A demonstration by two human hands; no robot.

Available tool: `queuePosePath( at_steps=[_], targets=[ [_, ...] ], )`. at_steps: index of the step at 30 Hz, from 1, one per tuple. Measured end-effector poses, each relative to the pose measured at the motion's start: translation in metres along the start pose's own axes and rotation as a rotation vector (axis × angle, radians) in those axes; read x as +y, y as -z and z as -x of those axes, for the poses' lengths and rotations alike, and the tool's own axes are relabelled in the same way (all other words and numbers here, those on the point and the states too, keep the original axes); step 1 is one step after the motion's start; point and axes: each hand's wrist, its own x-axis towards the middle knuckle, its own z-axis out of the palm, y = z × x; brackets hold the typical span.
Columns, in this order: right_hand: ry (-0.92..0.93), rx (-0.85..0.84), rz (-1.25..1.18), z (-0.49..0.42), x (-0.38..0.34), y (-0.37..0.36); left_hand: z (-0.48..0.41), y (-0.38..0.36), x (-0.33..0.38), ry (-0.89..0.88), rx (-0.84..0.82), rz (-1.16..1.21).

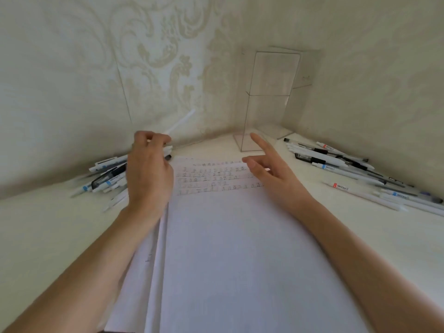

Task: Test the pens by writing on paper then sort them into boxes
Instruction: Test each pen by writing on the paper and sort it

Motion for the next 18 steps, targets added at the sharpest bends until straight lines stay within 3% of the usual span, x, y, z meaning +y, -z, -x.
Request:
queuePosePath(
  at_steps=[7,10,12,15,18],
  targets=[
    [-0.006,-0.022,0.041,0.0,0.001,-0.002,-0.011,0.01,-0.03,0.357,0.104,-0.362],
    [-0.039,-0.018,0.062,0.0,0.0,-0.004,-0.01,0.008,-0.025,0.193,0.127,-0.301],
    [-0.055,0.005,0.106,-0.002,0.0,-0.003,-0.001,0.001,-0.007,-0.109,-0.017,-0.141],
    [-0.042,0.127,0.367,-0.004,0.005,0.013,0.023,-0.014,0.025,-0.492,-0.463,0.131],
    [-0.186,0.306,0.706,-0.004,0.014,0.044,0.039,-0.023,0.037,-0.613,-0.863,0.092]
  ],
)
